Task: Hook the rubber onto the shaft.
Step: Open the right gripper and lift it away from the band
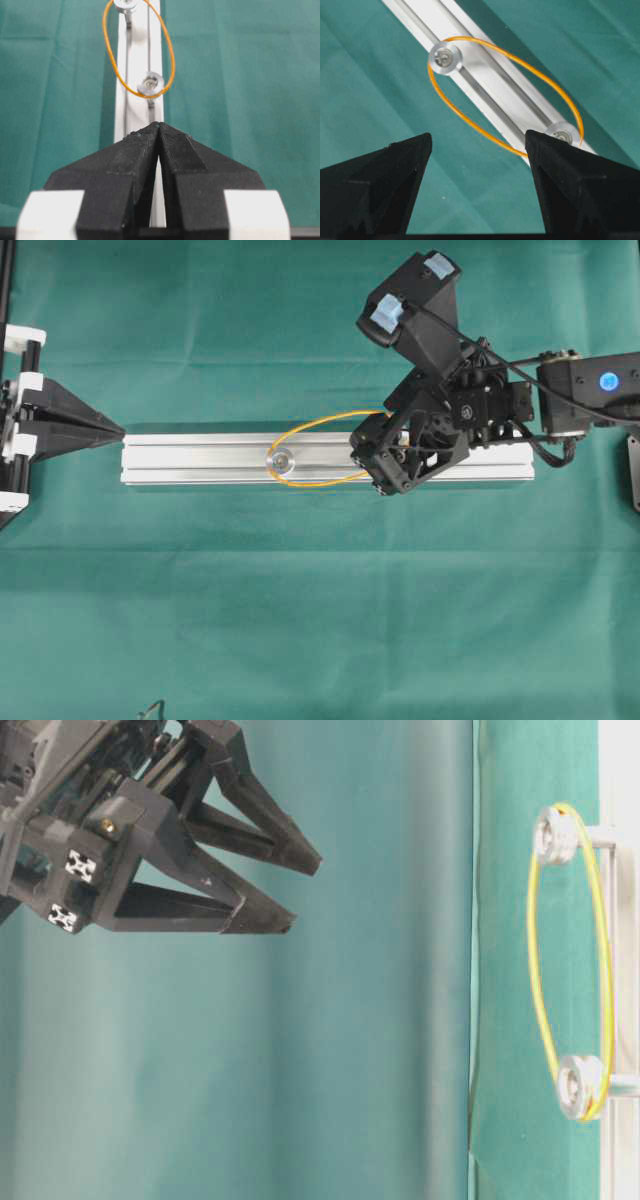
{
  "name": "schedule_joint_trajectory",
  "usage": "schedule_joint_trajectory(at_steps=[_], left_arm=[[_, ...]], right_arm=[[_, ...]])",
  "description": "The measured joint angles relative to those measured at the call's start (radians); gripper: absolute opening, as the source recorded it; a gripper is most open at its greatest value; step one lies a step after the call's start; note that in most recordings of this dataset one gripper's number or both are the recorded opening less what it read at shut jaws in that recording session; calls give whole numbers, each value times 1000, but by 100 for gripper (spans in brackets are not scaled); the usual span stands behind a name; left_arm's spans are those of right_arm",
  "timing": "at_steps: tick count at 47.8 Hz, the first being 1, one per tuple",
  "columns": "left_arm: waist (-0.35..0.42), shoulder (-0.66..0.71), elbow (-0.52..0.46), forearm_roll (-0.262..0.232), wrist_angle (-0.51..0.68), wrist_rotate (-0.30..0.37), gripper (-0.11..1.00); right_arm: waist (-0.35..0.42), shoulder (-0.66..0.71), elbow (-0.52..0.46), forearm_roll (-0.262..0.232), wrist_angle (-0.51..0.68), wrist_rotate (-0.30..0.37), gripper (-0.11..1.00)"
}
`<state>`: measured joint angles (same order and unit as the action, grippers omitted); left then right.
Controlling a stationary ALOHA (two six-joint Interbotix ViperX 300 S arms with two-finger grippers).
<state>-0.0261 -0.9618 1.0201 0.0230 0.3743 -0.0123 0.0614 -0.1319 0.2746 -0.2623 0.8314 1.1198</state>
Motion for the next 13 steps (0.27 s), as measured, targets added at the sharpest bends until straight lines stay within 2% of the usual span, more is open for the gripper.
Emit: schedule_joint_trajectory(at_steps=[2, 13], left_arm=[[0, 0, 0, -2, 0, 0, 0], [-2, 0, 0, 0, 0, 0, 0]], right_arm=[[0, 0, -2, 0, 0, -21, 80], [0, 0, -2, 0, -2, -238, 77]])
